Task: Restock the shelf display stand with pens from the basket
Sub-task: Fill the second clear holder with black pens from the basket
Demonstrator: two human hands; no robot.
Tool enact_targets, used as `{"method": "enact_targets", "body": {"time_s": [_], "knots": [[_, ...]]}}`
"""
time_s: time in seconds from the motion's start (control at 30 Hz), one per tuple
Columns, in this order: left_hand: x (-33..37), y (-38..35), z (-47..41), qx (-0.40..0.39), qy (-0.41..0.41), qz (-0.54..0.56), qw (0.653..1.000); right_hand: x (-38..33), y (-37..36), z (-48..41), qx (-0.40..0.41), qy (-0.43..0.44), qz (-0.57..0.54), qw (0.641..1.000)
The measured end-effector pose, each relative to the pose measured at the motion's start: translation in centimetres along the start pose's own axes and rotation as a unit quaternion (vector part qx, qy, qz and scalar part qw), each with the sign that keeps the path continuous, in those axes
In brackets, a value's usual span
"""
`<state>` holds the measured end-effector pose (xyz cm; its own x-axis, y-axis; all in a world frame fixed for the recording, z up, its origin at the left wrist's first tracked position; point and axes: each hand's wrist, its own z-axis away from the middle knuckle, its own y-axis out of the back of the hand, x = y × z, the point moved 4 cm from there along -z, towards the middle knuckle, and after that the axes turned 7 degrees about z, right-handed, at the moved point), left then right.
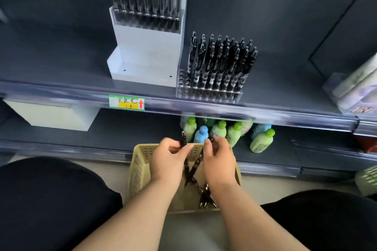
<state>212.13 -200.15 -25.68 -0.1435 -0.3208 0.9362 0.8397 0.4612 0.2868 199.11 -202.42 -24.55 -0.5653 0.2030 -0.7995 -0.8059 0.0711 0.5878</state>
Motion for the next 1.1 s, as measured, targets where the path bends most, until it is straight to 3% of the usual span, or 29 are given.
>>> {"method": "enact_targets", "body": {"time_s": [0.2, 0.5, 0.73, 1.1], "knots": [[9.7, 3.8, -0.4, 0.014, -0.159, 0.008, 0.987, -6.3, 4.1, -0.9, 0.033, 0.078, -0.117, 0.989], [19.1, 5.9, -5.1, 0.005, -0.238, 0.046, 0.97, -16.2, 9.2, -4.4, 0.026, 0.224, -0.148, 0.963], [20.4, 5.6, -8.3, 0.017, -0.245, 0.072, 0.967, -21.7, 10.4, -8.0, 0.051, 0.329, -0.037, 0.942], [20.7, 5.0, -10.5, 0.024, -0.262, 0.015, 0.965, -23.4, 7.0, -11.6, 0.032, 0.387, 0.112, 0.915]]}}
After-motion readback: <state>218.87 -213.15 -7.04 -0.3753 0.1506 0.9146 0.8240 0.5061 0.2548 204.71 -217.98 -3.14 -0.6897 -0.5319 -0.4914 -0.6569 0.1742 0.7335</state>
